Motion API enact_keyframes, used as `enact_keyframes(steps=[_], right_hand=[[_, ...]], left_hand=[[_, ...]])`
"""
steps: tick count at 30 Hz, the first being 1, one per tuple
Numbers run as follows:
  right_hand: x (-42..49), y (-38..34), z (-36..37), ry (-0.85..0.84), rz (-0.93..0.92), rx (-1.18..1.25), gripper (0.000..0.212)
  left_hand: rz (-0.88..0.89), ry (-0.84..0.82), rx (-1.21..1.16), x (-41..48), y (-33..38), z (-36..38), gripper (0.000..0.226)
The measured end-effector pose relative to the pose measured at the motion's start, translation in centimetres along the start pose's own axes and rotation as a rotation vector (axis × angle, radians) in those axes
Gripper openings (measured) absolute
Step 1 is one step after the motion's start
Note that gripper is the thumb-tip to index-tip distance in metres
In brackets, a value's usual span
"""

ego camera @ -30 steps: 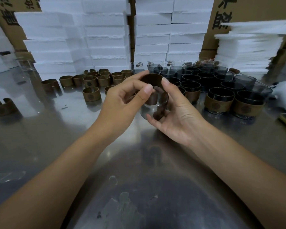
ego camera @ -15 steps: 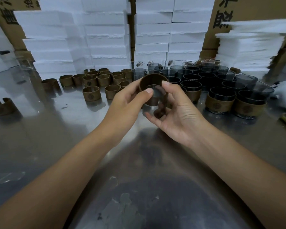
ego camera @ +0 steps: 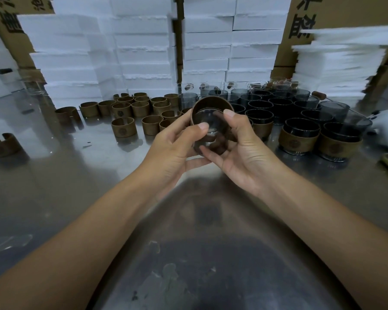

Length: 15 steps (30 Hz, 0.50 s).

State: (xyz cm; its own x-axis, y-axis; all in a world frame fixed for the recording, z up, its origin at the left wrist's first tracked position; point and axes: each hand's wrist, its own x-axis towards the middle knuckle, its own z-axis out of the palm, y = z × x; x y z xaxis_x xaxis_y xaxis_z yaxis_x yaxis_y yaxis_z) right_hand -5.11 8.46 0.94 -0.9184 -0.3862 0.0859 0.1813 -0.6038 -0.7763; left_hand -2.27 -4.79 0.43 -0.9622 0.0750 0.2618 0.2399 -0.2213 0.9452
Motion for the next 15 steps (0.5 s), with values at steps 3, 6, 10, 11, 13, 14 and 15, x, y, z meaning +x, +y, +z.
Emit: enact_keyframes(steps=[3, 6, 10, 11, 13, 14, 15], right_hand=[[-0.10, 0.01, 0.04, -0.004, -0.010, -0.018, 0.020], [-0.14, -0.04, -0.08, -0.002, -0.011, -0.032, 0.016], [0.03, -0.03, -0.36, 0.024, 0.000, -0.070, 0.018], [0.05, -0.02, -0.40, 0.027, 0.004, -0.076, 0.018], [0.09, 0.02, -0.42, 0.042, 0.014, -0.077, 0.023], [0.08, 0.01, -0.42, 0.054, 0.019, -0.075, 0.028], [0.08, 0.01, -0.39, 0.064, 0.023, -0.074, 0.034]], left_hand=[[0.011, 0.025, -0.016, 0.10, -0.23, -0.08, 0.027], [0.010, 0.056, -0.032, 0.20, -0.31, -0.09, 0.024], [0.003, 0.088, -0.029, 0.26, -0.11, -0.10, 0.021], [0.000, 0.091, -0.027, 0.26, -0.07, -0.11, 0.020], [-0.011, 0.099, -0.025, 0.22, 0.04, -0.13, 0.021], [-0.018, 0.107, -0.026, 0.21, 0.08, -0.12, 0.021], [-0.025, 0.114, -0.030, 0.20, 0.13, -0.09, 0.020]])
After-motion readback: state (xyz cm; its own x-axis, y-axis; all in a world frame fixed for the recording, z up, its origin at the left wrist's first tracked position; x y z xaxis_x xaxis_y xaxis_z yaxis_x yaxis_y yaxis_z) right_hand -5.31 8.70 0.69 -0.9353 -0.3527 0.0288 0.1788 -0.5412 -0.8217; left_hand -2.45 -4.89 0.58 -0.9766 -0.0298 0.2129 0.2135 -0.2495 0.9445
